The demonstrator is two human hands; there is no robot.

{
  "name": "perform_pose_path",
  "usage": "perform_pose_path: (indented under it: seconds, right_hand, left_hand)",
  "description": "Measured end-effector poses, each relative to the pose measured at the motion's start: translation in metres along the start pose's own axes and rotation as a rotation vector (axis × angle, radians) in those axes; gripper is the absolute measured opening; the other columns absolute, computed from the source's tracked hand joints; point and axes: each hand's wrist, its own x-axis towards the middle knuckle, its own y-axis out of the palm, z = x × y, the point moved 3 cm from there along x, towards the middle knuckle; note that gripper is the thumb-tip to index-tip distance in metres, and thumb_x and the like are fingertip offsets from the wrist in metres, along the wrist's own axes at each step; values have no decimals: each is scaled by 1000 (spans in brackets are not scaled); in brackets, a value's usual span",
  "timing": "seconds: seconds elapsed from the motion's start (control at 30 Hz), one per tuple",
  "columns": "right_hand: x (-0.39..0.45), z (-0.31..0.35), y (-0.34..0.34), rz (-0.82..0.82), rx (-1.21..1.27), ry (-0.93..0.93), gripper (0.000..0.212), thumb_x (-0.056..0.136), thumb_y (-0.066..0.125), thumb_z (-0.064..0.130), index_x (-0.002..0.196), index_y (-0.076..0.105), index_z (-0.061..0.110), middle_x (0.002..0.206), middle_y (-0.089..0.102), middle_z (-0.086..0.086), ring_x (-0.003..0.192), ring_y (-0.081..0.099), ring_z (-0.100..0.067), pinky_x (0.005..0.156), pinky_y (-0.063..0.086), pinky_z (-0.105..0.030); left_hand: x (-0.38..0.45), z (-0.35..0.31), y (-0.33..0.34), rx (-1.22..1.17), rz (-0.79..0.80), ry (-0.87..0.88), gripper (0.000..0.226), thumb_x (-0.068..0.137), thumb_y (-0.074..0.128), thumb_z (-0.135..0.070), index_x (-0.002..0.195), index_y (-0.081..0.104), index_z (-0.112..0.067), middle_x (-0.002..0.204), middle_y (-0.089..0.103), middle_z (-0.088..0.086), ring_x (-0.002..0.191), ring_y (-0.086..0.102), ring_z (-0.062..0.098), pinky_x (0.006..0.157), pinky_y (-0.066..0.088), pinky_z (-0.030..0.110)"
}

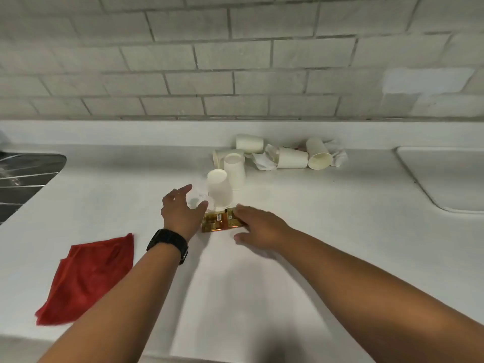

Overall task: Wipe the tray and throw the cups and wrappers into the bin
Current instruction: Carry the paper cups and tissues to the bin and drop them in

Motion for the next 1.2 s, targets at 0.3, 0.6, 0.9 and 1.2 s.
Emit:
perform_pose_path:
  seconds: [0.3, 0.6, 0.9, 1.2]
  right_hand:
    - [0, -4, 14, -237, -203, -90, 51, 81, 57, 59, 123, 58, 30, 104, 57, 4, 99, 53, -21, 86, 37, -37]
    - [-8, -24, 7, -243, -254, 50, 43, 88, 53, 53, 121, 61, 26, 106, 53, 1, 103, 48, -22, 88, 33, -34]
    - [-12, -23, 3, -204, -239, 69, 50, 82, 57, 57, 122, 61, 27, 107, 51, 2, 104, 48, -21, 89, 31, -33]
    - [-30, -33, 4, -232, -311, 152, 50, 86, 52, 57, 124, 57, 25, 117, 53, 3, 109, 46, -21, 85, 32, -35]
  left_hand:
    - [39, 13, 27, 432, 290, 93, 54, 80, 61, -56, 130, 54, -36, 145, 42, 7, 133, 39, 26, 109, 33, 38]
    - [43, 2, 16, 104, 47, 73, 27, 91, 50, -16, 111, 68, -13, 115, 66, 8, 104, 60, 26, 82, 39, 24]
    - [34, -66, 20, 46, 57, 399, 63, 82, 66, -48, 136, 48, -23, 140, 39, 3, 126, 43, 19, 106, 37, 31]
    - [30, -58, 38, 85, 186, 371, 57, 81, 72, -35, 132, 50, -22, 132, 41, 3, 117, 51, 23, 101, 43, 33]
